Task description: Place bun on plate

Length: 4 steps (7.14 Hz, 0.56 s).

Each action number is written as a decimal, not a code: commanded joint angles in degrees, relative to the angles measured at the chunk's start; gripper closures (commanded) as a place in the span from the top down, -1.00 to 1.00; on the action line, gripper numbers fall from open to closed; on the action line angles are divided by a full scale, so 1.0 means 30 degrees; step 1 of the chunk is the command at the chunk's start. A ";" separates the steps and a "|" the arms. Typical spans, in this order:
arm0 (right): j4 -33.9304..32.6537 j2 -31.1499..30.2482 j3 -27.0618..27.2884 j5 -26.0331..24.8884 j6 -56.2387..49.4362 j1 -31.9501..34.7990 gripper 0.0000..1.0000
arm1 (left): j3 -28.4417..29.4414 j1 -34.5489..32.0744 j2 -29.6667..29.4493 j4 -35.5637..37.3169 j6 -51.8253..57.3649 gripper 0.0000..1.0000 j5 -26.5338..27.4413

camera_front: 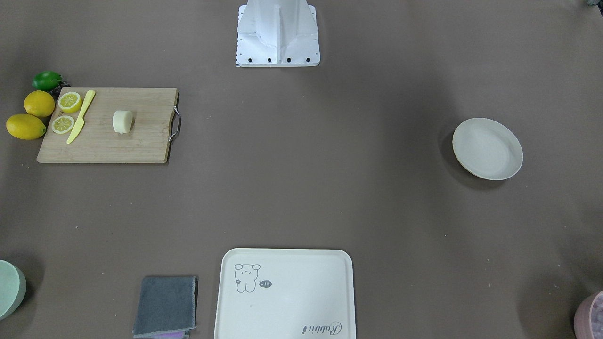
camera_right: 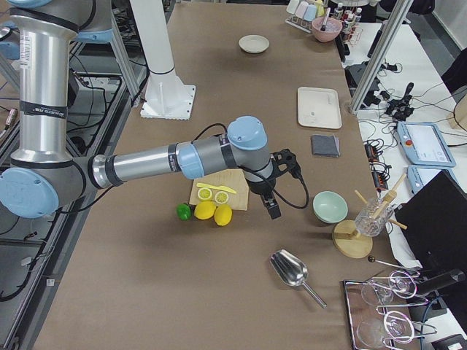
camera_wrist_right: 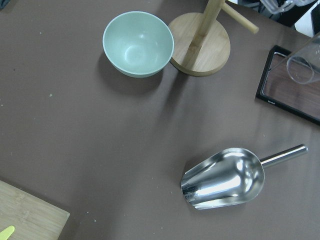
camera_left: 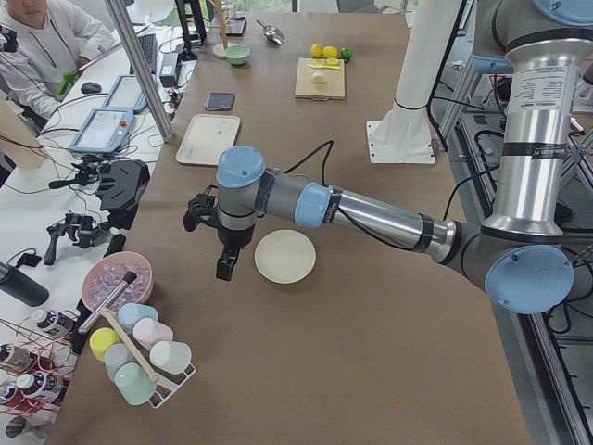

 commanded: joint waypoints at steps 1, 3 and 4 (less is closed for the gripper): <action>0.1430 0.0022 -0.0953 0.0692 0.0026 0.0010 1.00 | 0.0182 -0.0085 0.0228 -0.1209 -0.0860 0.98 -0.0147; 0.1578 -0.0269 -0.0928 0.1016 -0.0063 -0.0019 1.00 | 0.0763 -0.0027 0.0407 -0.1826 -0.0802 0.98 -0.0118; 0.2593 -0.0213 -0.0956 0.1048 0.0228 -0.0252 1.00 | 0.1200 0.0524 0.0552 -0.2872 -0.0889 0.98 0.0056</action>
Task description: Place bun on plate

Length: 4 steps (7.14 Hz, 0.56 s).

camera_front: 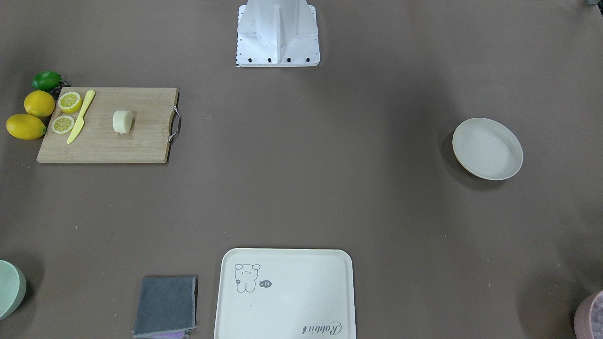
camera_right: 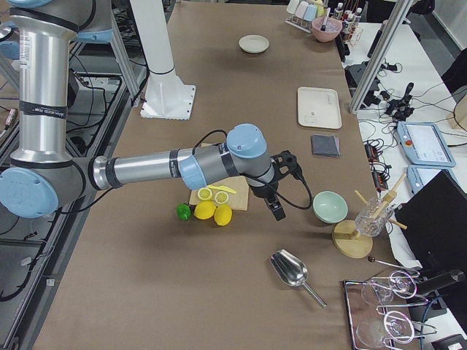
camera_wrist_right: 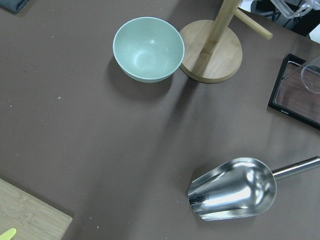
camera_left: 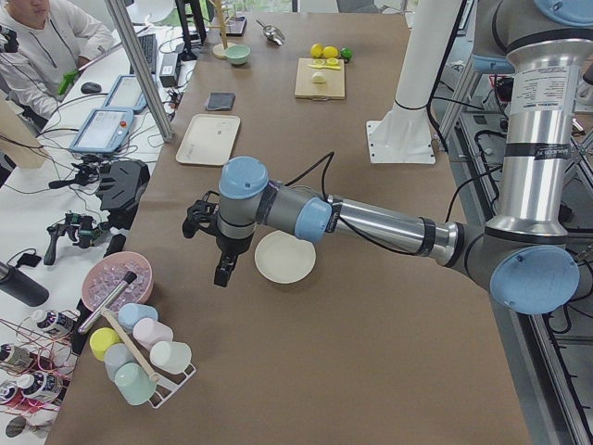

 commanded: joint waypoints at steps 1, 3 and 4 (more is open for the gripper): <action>0.1012 -0.0055 0.0000 -0.0028 0.2057 -0.0909 1.00 | 0.1588 0.0761 0.0510 -0.2618 -0.0184 0.97 -0.0036; 0.1102 0.0061 0.0174 -0.1864 0.7231 -0.4119 1.00 | 0.3642 0.2337 0.0514 -0.6192 -0.3037 0.98 -0.0067; 0.1770 0.0091 0.0379 -0.2861 0.8943 -0.5734 1.00 | 0.4057 0.3449 0.0514 -0.7253 -0.4999 0.98 -0.0125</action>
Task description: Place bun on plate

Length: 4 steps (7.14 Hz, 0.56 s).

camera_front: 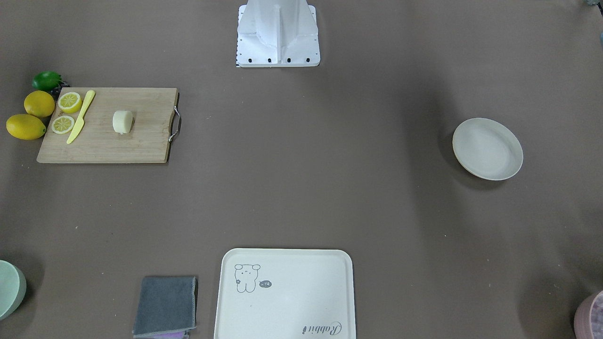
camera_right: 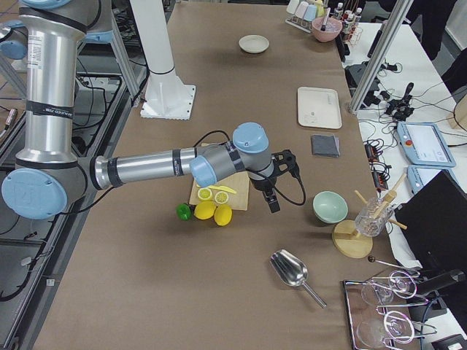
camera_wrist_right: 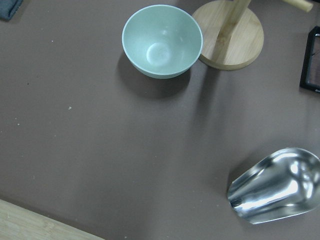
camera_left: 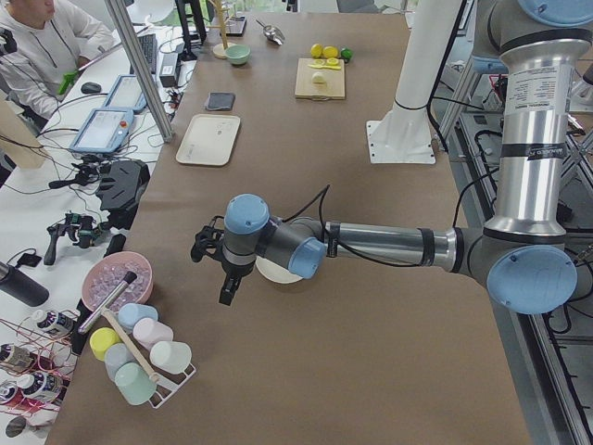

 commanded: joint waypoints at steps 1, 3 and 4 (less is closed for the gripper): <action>0.0649 0.0706 0.0238 -0.1329 0.4172 -0.3329 1.00 | 0.1245 0.2933 0.0017 -0.3416 -0.4579 0.97 -0.0051; 0.0679 0.1179 0.0297 -0.1301 0.5272 -0.4424 1.00 | 0.3815 0.5663 -0.0274 -0.8770 -1.1161 0.95 0.0036; 0.0882 0.1210 0.0297 -0.1301 0.5273 -0.4513 1.00 | 0.4321 0.6197 -0.0247 -0.9926 -1.1717 0.95 0.0153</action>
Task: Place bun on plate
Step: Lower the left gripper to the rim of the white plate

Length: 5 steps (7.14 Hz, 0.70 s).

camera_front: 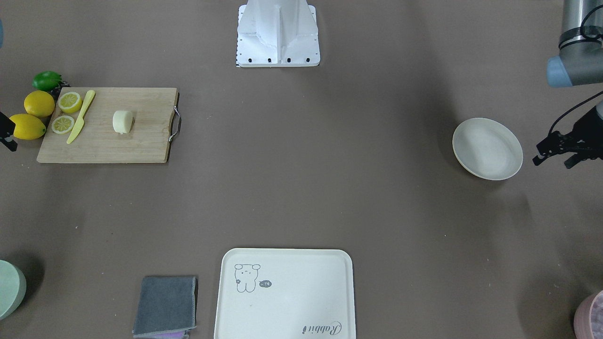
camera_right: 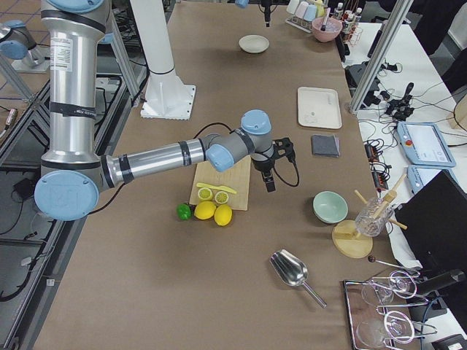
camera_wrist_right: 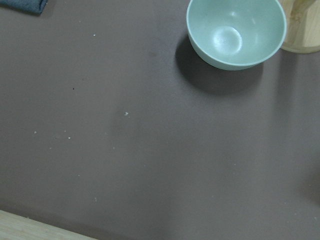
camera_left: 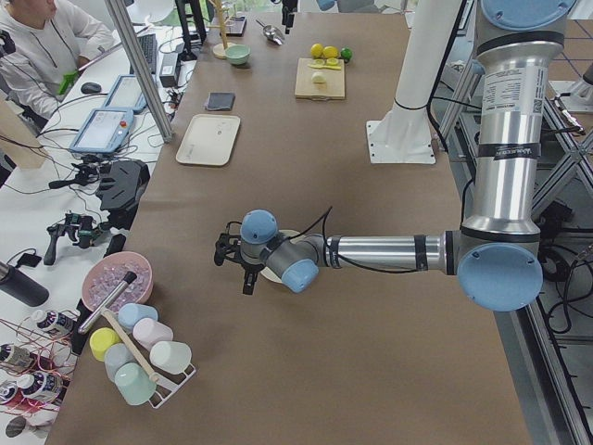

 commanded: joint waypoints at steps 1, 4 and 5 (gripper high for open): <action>0.0200 0.0176 0.0016 -0.0037 0.0309 -0.0358 1.00 | 0.1053 0.1084 0.0145 -0.2878 -0.2192 0.95 -0.0033; 0.0230 0.0205 0.0016 -0.0066 0.0310 -0.0358 1.00 | 0.1141 0.1464 0.0966 -0.4026 -0.2107 0.94 -0.0093; 0.0230 0.0292 0.0016 -0.0066 0.0368 -0.0329 1.00 | 0.1287 0.1813 0.1228 -0.4521 -0.2077 0.91 -0.0093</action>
